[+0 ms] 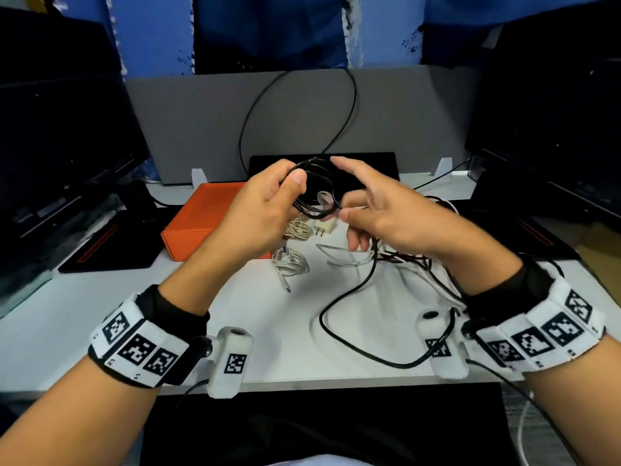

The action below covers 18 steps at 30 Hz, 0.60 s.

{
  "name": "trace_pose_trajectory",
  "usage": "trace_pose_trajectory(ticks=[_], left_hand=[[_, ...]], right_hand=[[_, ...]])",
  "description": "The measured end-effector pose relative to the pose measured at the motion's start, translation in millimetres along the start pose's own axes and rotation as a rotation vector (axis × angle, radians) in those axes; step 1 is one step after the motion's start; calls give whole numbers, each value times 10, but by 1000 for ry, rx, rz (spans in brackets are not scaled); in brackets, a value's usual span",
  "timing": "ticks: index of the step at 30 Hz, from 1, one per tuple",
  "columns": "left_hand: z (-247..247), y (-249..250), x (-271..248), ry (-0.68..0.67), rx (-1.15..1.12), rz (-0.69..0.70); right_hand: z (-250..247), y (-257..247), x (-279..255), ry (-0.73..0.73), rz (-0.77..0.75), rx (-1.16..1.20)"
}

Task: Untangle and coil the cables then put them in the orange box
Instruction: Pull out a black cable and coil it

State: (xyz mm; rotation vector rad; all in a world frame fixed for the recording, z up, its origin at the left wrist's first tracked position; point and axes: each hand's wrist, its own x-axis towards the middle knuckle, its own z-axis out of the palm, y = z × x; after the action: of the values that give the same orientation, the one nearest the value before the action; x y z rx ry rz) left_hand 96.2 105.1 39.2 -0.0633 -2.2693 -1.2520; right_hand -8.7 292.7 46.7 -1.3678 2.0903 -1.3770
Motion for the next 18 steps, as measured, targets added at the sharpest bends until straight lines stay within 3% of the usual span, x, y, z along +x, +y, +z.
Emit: trace_pose_trajectory(ticks=[4,8,10,14,18], left_hand=[[55,-52,4,-25,-171,-120],[105,-41,-4,-33,-215,-151],[64,-100,25,-53,-243,-160],[0,-101,41,-88,-123,-158],[-134,-107,60,-155,-1,-145]], right_hand=[[-98,14,-7,-41,44,-161],[74,111,107,44,113,141],[49,105,121,100,129,185],[-22,152,89,198,10,-225],[-112,169,85,168,15,-289]])
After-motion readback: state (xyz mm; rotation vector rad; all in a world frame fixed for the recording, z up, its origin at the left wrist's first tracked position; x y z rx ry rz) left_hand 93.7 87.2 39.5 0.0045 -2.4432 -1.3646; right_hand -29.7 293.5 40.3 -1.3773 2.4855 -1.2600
